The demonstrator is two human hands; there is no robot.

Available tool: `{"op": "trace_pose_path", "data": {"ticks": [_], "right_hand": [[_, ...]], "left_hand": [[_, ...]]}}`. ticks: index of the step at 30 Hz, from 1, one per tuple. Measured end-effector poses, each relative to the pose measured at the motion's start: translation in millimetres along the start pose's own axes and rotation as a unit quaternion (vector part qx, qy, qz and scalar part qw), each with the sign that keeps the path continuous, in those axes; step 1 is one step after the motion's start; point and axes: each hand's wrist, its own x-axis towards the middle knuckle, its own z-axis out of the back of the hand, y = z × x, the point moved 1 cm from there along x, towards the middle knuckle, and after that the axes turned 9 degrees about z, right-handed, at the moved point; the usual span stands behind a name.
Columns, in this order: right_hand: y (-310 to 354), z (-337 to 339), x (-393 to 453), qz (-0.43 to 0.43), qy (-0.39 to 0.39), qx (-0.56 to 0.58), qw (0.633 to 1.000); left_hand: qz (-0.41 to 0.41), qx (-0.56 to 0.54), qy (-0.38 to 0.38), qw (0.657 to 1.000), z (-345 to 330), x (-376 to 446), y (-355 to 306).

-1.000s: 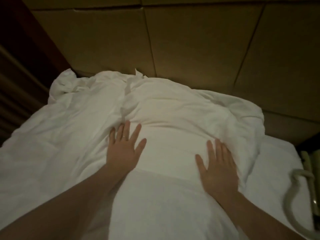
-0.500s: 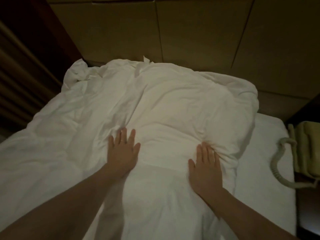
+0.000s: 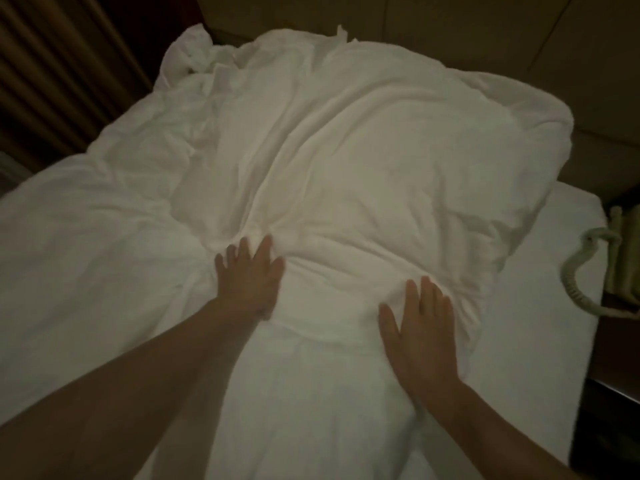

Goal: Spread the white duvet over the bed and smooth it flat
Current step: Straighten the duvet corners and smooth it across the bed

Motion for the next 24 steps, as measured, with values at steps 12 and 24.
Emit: {"op": "trace_pose_path", "data": {"ticks": [12,24], "right_hand": [[-2,-43,-130,0.088,0.130,-0.069,0.985],[20,-79,-109,0.179,0.100,-0.047,0.978]], "left_hand": [[0.009,0.036,0.056,0.998,-38,-102,49],[0.015,-0.095,-0.049,0.994,-97,-146,26]]}}
